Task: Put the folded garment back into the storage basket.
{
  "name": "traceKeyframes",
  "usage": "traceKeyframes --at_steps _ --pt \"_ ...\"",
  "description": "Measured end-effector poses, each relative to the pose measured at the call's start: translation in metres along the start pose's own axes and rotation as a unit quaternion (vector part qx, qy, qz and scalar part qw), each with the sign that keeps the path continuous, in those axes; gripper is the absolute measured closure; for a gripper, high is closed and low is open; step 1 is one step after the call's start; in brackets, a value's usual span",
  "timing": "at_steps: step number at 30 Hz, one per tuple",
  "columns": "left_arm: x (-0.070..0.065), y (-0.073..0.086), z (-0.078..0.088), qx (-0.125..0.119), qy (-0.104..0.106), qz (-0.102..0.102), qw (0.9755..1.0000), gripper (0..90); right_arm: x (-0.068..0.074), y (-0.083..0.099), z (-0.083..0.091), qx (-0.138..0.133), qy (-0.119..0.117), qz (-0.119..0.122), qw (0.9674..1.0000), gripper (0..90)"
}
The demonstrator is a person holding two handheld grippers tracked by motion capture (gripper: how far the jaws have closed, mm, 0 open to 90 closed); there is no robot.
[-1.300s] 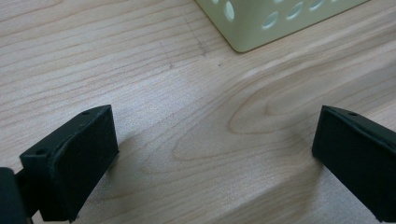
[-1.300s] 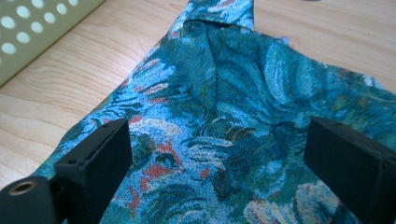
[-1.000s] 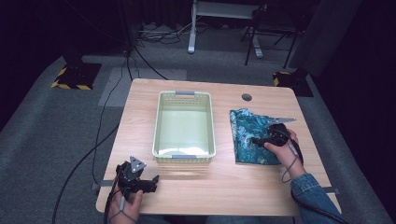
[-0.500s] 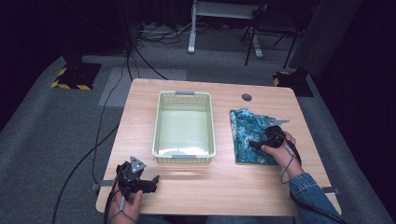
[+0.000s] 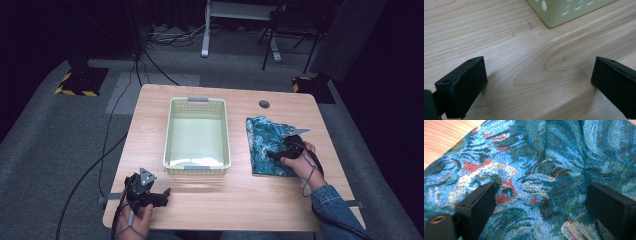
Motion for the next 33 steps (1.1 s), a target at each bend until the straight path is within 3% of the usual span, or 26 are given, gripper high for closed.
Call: traceKeyframes --at_steps 6,16,22,33 --pt "0.000 0.000 0.000 0.000 0.001 -0.002 1.0000 0.4 0.007 0.000 0.005 0.004 -0.003 0.006 1.0000 26.6" --pt "0.000 0.000 0.000 0.000 0.001 -0.003 1.0000 0.3 0.023 -0.006 0.010 0.037 -0.003 0.024 0.9990 77.8" --pt "0.000 0.000 0.000 0.000 0.001 -0.003 1.0000 0.4 0.024 -0.006 0.010 0.033 0.004 0.015 0.9993 82.5" --pt "0.000 0.000 0.000 -0.001 0.001 -0.002 1.0000 0.4 0.023 -0.012 0.022 0.002 -0.020 -0.025 0.9995 83.7"
Point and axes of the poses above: each handheld gripper's, and its own axes: z roughly backward along the jaws, y roughly out of its underside, x roughly to its left, the point moved 8 cm from there along -z, roughly forward along the jaws, and after that the axes turned 1 degree about x, right-handed, at the moved point
